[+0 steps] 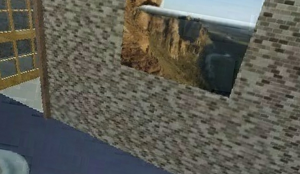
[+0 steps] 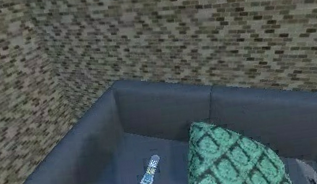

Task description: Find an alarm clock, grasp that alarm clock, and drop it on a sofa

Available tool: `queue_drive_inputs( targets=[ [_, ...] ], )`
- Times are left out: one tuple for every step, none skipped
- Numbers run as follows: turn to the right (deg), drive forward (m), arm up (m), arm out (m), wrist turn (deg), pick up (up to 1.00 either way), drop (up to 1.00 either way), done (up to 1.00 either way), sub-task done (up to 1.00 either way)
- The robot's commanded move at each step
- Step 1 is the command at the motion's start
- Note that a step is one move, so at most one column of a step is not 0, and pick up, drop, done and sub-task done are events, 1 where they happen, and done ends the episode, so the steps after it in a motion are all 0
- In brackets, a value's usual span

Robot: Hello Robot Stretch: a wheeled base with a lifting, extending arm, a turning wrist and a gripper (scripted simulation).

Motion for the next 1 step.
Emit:
queue_drive_inputs(
  targets=[
    [0.0, 0.00, 0.00, 0.00, 0.0, 0.00, 1.00, 0.00, 0.00]
  ],
)
